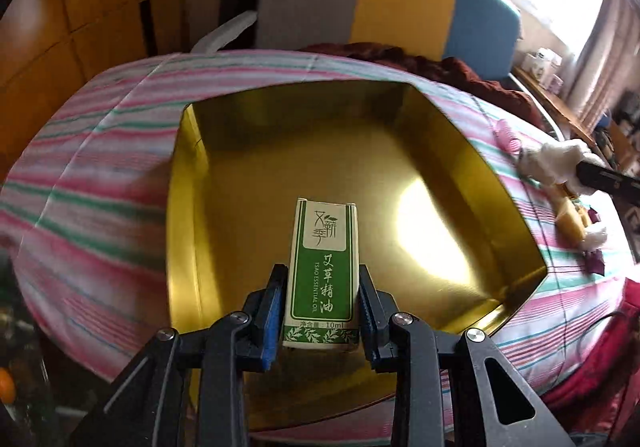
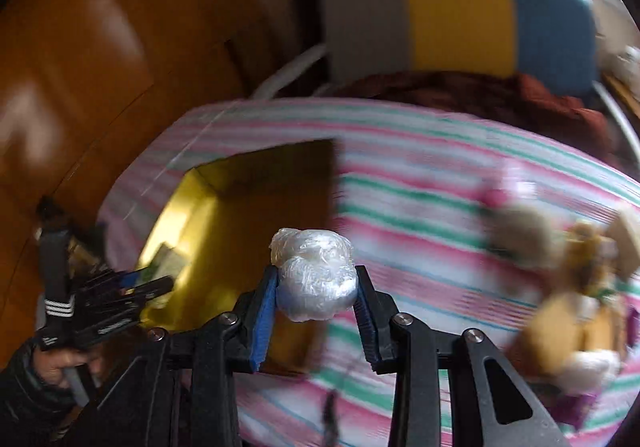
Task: Organize objects
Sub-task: 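Carry both items to the gold tray and open both grippers to release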
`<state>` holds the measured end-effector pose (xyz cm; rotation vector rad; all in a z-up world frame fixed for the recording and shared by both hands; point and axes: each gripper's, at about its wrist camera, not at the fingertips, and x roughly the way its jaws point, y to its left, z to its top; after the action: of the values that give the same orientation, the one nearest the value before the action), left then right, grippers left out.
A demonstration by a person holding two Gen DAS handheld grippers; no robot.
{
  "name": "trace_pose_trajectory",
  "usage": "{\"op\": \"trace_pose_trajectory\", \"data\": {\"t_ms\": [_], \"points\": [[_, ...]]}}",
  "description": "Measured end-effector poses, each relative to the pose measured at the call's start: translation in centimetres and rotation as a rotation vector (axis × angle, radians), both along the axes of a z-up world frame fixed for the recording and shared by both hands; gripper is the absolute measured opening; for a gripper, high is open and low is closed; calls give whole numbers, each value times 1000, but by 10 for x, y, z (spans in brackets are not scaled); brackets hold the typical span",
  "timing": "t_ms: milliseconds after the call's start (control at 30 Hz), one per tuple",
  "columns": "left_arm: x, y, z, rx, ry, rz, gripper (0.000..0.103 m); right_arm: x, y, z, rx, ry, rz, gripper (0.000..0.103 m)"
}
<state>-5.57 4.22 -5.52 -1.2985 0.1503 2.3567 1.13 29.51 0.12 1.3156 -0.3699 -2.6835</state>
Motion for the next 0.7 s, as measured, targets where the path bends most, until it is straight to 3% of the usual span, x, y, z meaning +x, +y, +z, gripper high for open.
{"op": "trace_pose_trajectory", "data": {"t_ms": [233,700], "points": [[4,-20,-13,-26,-15,49,33,-45,-78,-44,-23,-107,157,36],[-1,-21,-23,-37,-29,69,34,-55,-114,-79,-16,-202,236,36]]}}
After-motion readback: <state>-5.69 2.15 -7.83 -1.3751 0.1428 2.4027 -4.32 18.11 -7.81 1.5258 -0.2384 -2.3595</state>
